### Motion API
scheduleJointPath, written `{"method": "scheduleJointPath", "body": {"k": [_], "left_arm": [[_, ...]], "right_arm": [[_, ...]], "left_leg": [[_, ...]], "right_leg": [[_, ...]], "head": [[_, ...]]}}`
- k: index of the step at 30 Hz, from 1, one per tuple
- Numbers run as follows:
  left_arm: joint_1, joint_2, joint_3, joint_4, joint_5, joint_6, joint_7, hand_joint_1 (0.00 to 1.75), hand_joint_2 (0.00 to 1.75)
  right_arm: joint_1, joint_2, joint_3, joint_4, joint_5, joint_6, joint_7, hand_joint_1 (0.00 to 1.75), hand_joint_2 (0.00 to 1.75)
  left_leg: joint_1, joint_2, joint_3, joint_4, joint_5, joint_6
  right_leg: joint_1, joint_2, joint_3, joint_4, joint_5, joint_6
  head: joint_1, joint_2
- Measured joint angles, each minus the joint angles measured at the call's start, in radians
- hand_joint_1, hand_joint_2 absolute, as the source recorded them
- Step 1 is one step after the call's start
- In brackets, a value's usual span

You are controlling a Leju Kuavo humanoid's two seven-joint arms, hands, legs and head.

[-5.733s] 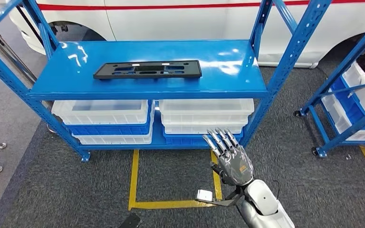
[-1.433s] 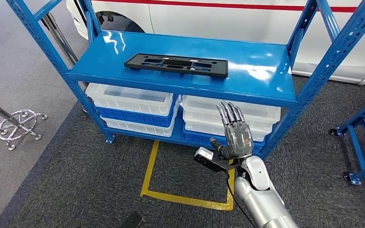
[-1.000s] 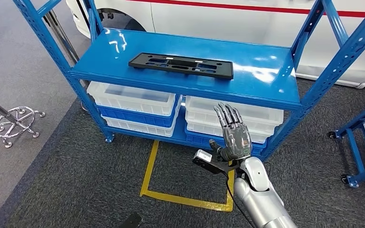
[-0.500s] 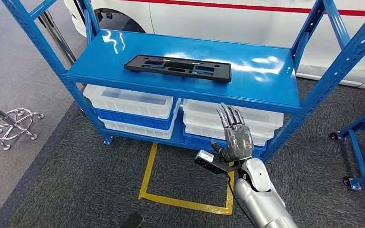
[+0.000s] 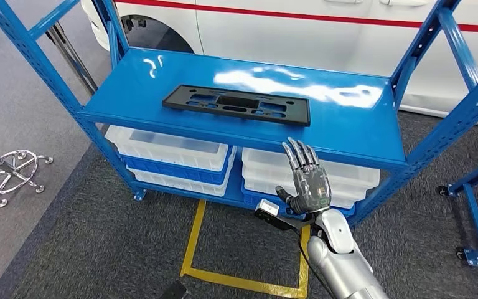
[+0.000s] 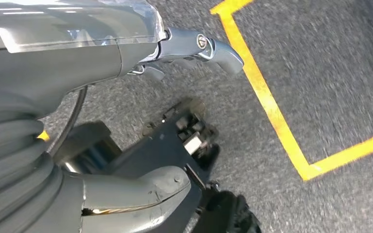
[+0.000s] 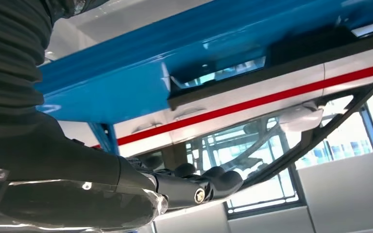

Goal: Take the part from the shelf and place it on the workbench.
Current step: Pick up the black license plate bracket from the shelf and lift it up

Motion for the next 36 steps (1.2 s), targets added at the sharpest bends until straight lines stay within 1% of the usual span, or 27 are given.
{"method": "scheduleJointPath", "body": {"k": [1,2,3,4,6,7,8,10,11,12,14,15,17,18,20,21,22,23,25,26,27,28,30,32,33,35,36], "left_arm": [[0.000,0.000,0.001,0.000,-0.001,0.001,0.000,0.00,1.75],[0.000,0.000,0.003,0.000,-0.001,0.001,0.000,0.00,1.75],[0.000,0.000,0.003,0.000,-0.002,0.001,0.000,0.00,1.75],[0.000,0.000,0.004,0.000,-0.003,0.001,0.000,0.00,1.75],[0.002,0.000,0.004,0.000,-0.004,0.001,0.000,0.00,1.75],[0.003,0.000,0.004,0.000,-0.006,0.001,0.000,0.00,1.75],[0.004,0.000,0.005,0.000,-0.008,0.001,0.000,0.00,1.75],[0.005,0.000,0.005,0.000,-0.011,0.001,0.000,0.00,1.75],[0.004,-0.001,0.005,0.000,-0.012,0.001,0.000,0.00,1.75],[0.004,-0.001,0.005,0.000,-0.012,0.001,0.000,0.00,1.75],[0.000,-0.001,0.006,-0.001,-0.012,0.002,0.000,0.00,1.75],[-0.002,-0.001,0.006,-0.002,-0.012,0.002,0.000,0.00,1.75],[-0.005,-0.001,0.006,-0.002,-0.013,0.003,0.000,0.00,1.75],[-0.005,-0.001,0.006,-0.002,-0.013,0.003,0.000,0.00,1.75],[-0.004,-0.001,0.008,-0.002,-0.015,0.005,0.000,0.00,1.75],[-0.003,-0.001,0.008,-0.002,-0.017,0.006,0.000,0.00,1.75],[-0.002,0.000,0.009,-0.002,-0.019,0.008,0.001,0.00,1.75],[-0.002,0.000,0.010,-0.002,-0.020,0.009,0.002,0.00,1.75],[0.000,0.000,0.012,-0.002,-0.020,0.011,0.003,0.00,1.75],[0.000,0.000,0.012,-0.002,-0.021,0.011,0.004,0.00,1.75],[0.001,0.000,0.013,-0.002,-0.021,0.011,0.005,0.00,1.75],[0.001,0.000,0.014,-0.002,-0.022,0.011,0.006,0.00,1.75],[-0.001,0.000,0.015,-0.002,-0.024,0.011,0.007,0.00,1.75],[-0.004,-0.002,0.017,-0.002,-0.025,0.011,0.005,0.00,1.75],[-0.005,-0.003,0.020,-0.002,-0.026,0.010,0.004,0.00,1.75],[-0.008,-0.004,0.025,-0.002,-0.026,0.009,0.001,0.00,1.75],[-0.008,-0.005,0.027,-0.002,-0.027,0.009,0.000,0.00,1.75]], "right_arm": [[-0.001,0.000,0.000,0.000,0.000,0.000,0.000,0.00,1.75],[0.000,0.000,0.000,0.000,-0.001,0.000,0.000,0.00,1.75],[0.000,0.000,0.000,0.000,-0.002,0.000,0.000,0.00,1.75],[0.002,0.000,0.000,0.000,-0.002,0.000,0.000,0.00,1.75],[0.008,-0.001,0.000,0.001,-0.003,0.000,0.000,0.00,1.75],[0.009,-0.002,0.000,0.001,-0.003,0.000,0.000,0.00,1.75],[0.010,-0.003,0.000,0.001,-0.004,0.000,-0.001,0.00,1.75],[0.012,-0.006,0.000,0.004,-0.004,-0.001,-0.002,0.00,1.75],[0.014,-0.007,-0.001,0.005,-0.004,-0.001,-0.002,0.00,1.75],[0.016,-0.007,-0.001,0.005,-0.005,-0.001,-0.003,0.00,1.75],[0.014,-0.008,-0.001,0.003,-0.005,-0.002,-0.003,0.00,1.75],[0.011,-0.008,-0.002,0.002,-0.006,-0.002,-0.003,0.00,1.75],[0.007,-0.008,-0.002,0.000,-0.006,-0.003,-0.003,0.00,1.75],[0.006,-0.008,-0.002,0.000,-0.006,-0.003,-0.004,0.00,1.75],[0.007,-0.007,-0.002,0.000,-0.006,-0.003,-0.004,0.00,1.75],[0.007,-0.007,-0.002,0.000,-0.007,-0.003,-0.004,0.00,1.75],[0.007,-0.007,-0.002,0.000,-0.007,-0.003,-0.005,0.00,1.75],[0.007,-0.007,-0.002,0.000,-0.008,-0.003,-0.006,0.00,1.75],[0.006,-0.007,-0.002,0.001,-0.010,-0.003,-0.008,0.00,1.75],[0.006,-0.006,-0.002,0.001,-0.011,-0.003,-0.009,0.00,1.75],[0.006,-0.006,-0.002,0.001,-0.012,-0.002,-0.010,0.00,1.75],[0.005,-0.006,-0.002,0.001,-0.012,-0.002,-0.011,0.00,1.75],[0.004,-0.006,-0.002,-0.001,-0.012,-0.003,-0.012,0.00,1.75],[0.000,-0.006,-0.002,-0.004,-0.012,-0.003,-0.012,0.00,1.75],[-0.002,-0.006,-0.003,-0.004,-0.012,-0.003,-0.012,0.00,1.75],[-0.001,-0.006,-0.003,-0.004,-0.012,-0.003,-0.012,0.00,1.75],[0.000,-0.006,-0.002,-0.004,-0.012,-0.002,-0.012,0.00,1.75]], "left_leg": [[0.003,0.000,0.017,-0.011,-0.004,0.005],[0.005,-0.001,0.033,-0.020,-0.011,0.008],[0.005,-0.001,0.046,-0.023,-0.020,0.010],[0.005,-0.002,0.059,-0.023,-0.031,0.011],[0.005,-0.005,0.090,-0.023,-0.057,0.009],[0.005,-0.005,0.108,-0.022,-0.071,0.007],[0.005,-0.006,0.127,-0.021,-0.086,0.004],[0.003,-0.006,0.154,-0.012,-0.121,-0.006],[0.002,-0.006,0.161,-0.007,-0.138,-0.012],[0.000,-0.005,0.169,-0.001,-0.151,-0.018],[0.001,-0.004,0.172,0.023,-0.155,-0.028],[0.002,-0.004,0.163,0.056,-0.144,-0.033],[0.006,-0.003,0.104,0.163,-0.136,-0.042],[0.008,-0.003,0.063,0.224,-0.153,-0.048],[0.011,-0.003,-0.016,0.304,-0.228,-0.056],[0.012,-0.002,-0.042,0.311,-0.258,-0.057],[0.012,-0.002,-0.054,0.289,-0.263,-0.056],[0.013,-0.002,-0.055,0.242,-0.235,-0.052],[0.009,-0.002,-0.043,0.111,-0.101,-0.039],[0.005,-0.003,-0.039,0.064,-0.044,-0.032],[0.002,-0.003,-0.038,0.036,-0.004,-0.026],[-0.001,-0.004,-0.039,0.028,0.009,-0.022],[0.000,-0.005,-0.028,0.019,0.014,-0.014],[0.005,-0.004,-0.010,0.002,0.013,-0.005],[0.006,-0.003,-0.003,-0.002,0.011,0.000],[0.004,-0.004,0.004,0.000,0.000,0.007],[0.003,-0.005,0.007,0.003,-0.006,0.009]], "right_leg": [[0.000,0.000,-0.026,0.046,0.011,0.004],[0.000,0.000,-0.063,0.101,0.008,0.006],[0.000,0.000,-0.104,0.155,-0.009,0.008],[0.000,0.000,-0.145,0.197,-0.043,0.011],[-0.001,-0.001,-0.200,0.217,-0.103,0.016],[-0.001,-0.001,-0.210,0.191,-0.105,0.017],[-0.002,-0.002,-0.209,0.144,-0.077,0.016],[-0.004,-0.007,-0.200,0.026,0.054,0.009],[-0.003,-0.010,-0.197,-0.012,0.109,0.002],[-0.002,-0.011,-0.196,-0.032,0.143,-0.006],[0.001,-0.007,-0.185,-0.033,0.136,-0.023],[0.001,-0.005,-0.174,-0.034,0.129,-0.030],[-0.001,-0.003,-0.147,-0.038,0.112,-0.041],[-0.001,-0.003,-0.135,-0.039,0.102,-0.044],[-0.001,0.000,-0.109,-0.040,0.081,-0.045],[0.000,0.001,-0.096,-0.039,0.070,-0.045],[0.000,0.003,-0.082,-0.039,0.060,-0.044],[0.000,0.003,-0.067,-0.039,0.049,-0.043],[0.002,0.004,-0.046,-0.039,0.030,-0.037],[0.003,0.005,-0.041,-0.039,0.023,-0.033],[0.003,0.007,-0.039,-0.039,0.016,-0.027],[0.003,0.008,-0.037,-0.040,0.012,-0.021],[0.004,0.009,-0.031,-0.045,0.002,-0.008],[0.004,0.006,-0.047,-0.001,-0.028,-0.001],[0.003,0.004,-0.074,0.052,-0.053,0.000],[0.002,0.003,-0.154,0.180,-0.097,0.004],[0.002,0.003,-0.184,0.218,-0.097,0.005]], "head": [[0.000,0.000],[0.000,0.000],[0.001,0.000],[0.000,0.000],[0.001,0.000],[0.001,0.000],[0.001,0.000],[0.001,0.000],[0.000,0.000],[0.000,0.000],[0.000,0.000],[0.000,0.000],[-0.001,0.000],[-0.001,0.000],[-0.001,0.000],[-0.001,0.000],[-0.002,0.000],[-0.002,0.000],[-0.001,0.000],[-0.001,0.000],[-0.001,0.000],[-0.001,0.000],[-0.001,0.000],[0.000,0.000],[0.001,0.000],[0.001,0.000],[0.001,0.000]]}}
